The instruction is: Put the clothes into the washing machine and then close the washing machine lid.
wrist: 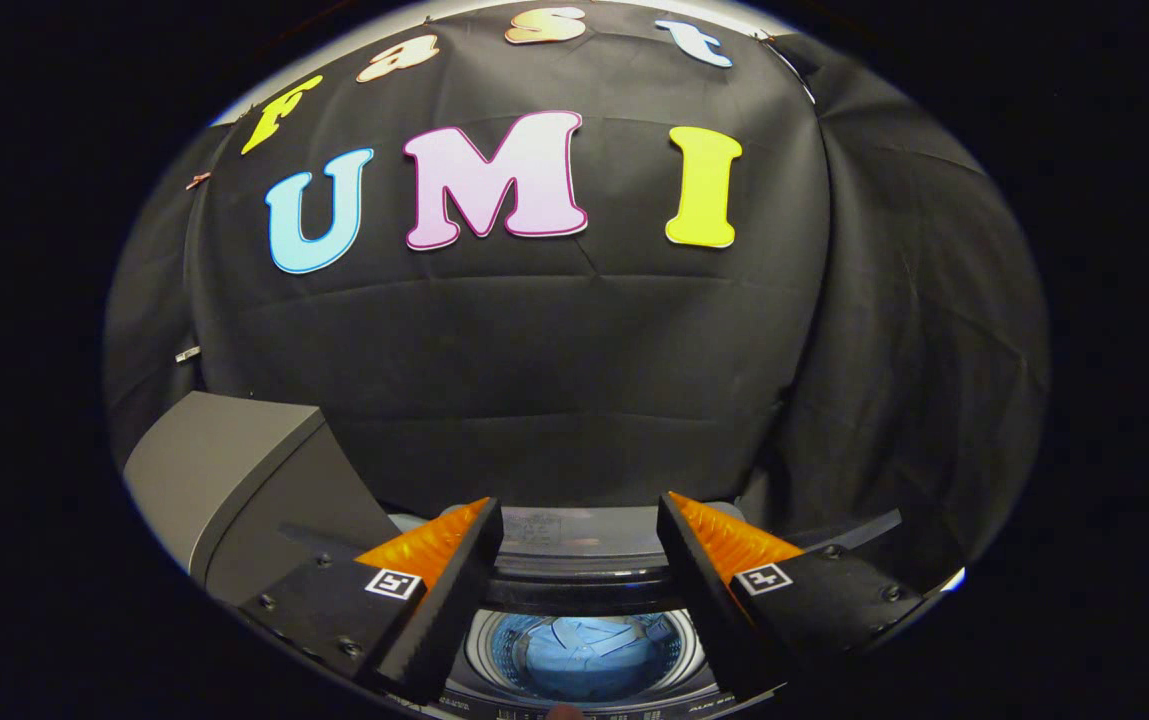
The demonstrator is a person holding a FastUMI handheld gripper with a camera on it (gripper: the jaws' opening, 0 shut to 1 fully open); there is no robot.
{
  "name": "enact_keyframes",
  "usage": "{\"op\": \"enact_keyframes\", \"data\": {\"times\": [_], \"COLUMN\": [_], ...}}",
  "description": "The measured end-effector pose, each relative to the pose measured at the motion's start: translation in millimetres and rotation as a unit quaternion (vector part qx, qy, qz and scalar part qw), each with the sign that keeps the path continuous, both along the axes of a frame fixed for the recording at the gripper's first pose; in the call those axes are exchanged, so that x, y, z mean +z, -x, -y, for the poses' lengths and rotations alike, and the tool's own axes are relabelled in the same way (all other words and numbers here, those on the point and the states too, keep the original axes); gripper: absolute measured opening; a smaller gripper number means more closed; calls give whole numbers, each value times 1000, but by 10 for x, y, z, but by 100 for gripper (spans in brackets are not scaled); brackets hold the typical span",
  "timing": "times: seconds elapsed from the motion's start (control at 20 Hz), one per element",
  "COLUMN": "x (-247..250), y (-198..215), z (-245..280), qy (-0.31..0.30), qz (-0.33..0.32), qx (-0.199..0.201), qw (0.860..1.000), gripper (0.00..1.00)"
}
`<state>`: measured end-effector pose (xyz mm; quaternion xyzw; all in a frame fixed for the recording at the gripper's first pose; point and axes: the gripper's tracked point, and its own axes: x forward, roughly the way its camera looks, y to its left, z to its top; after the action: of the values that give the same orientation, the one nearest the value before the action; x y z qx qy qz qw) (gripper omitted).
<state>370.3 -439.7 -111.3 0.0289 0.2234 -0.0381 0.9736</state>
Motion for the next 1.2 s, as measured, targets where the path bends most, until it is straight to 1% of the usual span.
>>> {"op": "enact_keyframes", "data": {"times": [0.15, 0.25, 0.4, 0.55, 0.7, 0.9, 1.2], "x": [-83, -172, -332, -472, -567, -574, -396], "y": [95, 256, 318, 545, 582, 579, 493], "z": [-3, 17, 21, 21, 19, 20, -12], "qy": [1, 8, 11, 11, 4, 6, 8], "qz": [-21, -54, -100, -133, -157, -154, -101], "qx": [1, 2, 7, 4, 1, 1, 22], "qw": [1000, 998, 995, 991, 988, 988, 995], "gripper": [98, 98, 98, 98, 98, 98, 98]}}
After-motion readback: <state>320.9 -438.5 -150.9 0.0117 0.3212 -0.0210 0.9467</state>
